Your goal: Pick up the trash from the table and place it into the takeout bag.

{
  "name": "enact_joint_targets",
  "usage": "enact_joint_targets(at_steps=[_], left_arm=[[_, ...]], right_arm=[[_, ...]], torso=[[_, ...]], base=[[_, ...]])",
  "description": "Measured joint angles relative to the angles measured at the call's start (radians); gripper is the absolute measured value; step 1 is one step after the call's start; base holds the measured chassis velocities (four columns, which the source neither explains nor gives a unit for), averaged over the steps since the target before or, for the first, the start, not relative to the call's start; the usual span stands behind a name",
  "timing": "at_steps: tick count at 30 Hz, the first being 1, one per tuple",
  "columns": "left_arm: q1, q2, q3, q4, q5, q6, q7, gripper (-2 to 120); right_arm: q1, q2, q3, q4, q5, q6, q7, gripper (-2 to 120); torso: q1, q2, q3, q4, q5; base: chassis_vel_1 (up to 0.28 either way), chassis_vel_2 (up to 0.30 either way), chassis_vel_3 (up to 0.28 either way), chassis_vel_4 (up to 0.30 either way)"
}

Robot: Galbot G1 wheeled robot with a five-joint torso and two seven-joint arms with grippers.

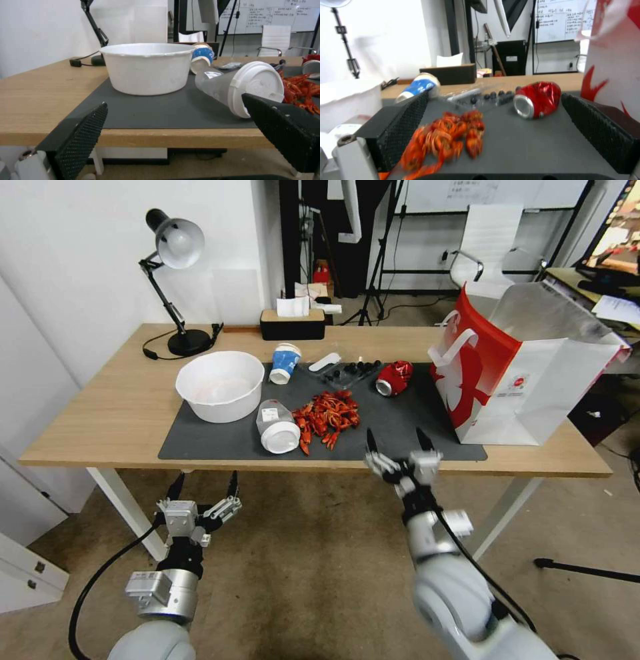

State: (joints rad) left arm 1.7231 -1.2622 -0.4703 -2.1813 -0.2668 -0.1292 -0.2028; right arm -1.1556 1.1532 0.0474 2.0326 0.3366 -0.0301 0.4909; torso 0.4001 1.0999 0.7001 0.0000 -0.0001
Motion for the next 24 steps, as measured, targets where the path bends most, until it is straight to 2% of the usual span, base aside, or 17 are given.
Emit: enact_joint_targets(at_steps=[3,6,7,11,15,20,24], left_arm=[[0.000,0.001,-0.003,0.000,0.000,0.001,0.000,100],[-0.002,0.000,-0.008,0.000,0.000,0.003,-0.001,100],[-0.002,0.000,-0.008,0.000,0.000,0.003,-0.001,100],[-0.002,-0.004,-0.014,0.002,-0.001,0.004,-0.001,100],[-0.001,-0.005,-0.015,0.002,-0.001,0.004,-0.001,100],[0.002,-0.004,-0.021,0.002,-0.002,0.004,-0.001,100],[0.001,-0.002,-0.022,0.001,-0.003,0.005,-0.001,100]], right_arm=[[0.078,-0.001,-0.031,-0.033,0.026,-0.054,0.030,100],[0.215,-0.001,-0.095,-0.094,0.099,-0.171,0.112,100],[0.215,-0.001,-0.095,-0.094,0.099,-0.171,0.112,100],[0.341,0.025,-0.141,-0.164,0.190,-0.298,0.271,100],[0.372,0.035,-0.146,-0.186,0.220,-0.316,0.312,100],[0.488,0.061,-0.161,-0.268,0.332,-0.357,0.407,100],[0.557,0.068,-0.171,-0.316,0.370,-0.369,0.427,100]], torso=[[0.000,0.000,0.000,0.0000,0.0000],[0.000,0.000,0.000,0.0000,0.0001],[0.000,0.000,0.000,0.0000,0.0001],[0.000,0.000,0.000,0.0000,0.0003],[0.000,0.000,0.000,0.0000,0.0002],[0.000,0.000,0.000,0.0000,0.0002],[0.000,0.000,0.000,0.0000,0.0002]], base=[[0.000,0.000,0.000,0.000],[0.000,0.000,0.000,0.000],[0.000,0.000,0.000,0.000],[0.000,0.000,0.000,0.000],[0.000,0.000,0.000,0.000],[0.000,0.000,0.000,0.000],[0.000,0.000,0.000,0.000]])
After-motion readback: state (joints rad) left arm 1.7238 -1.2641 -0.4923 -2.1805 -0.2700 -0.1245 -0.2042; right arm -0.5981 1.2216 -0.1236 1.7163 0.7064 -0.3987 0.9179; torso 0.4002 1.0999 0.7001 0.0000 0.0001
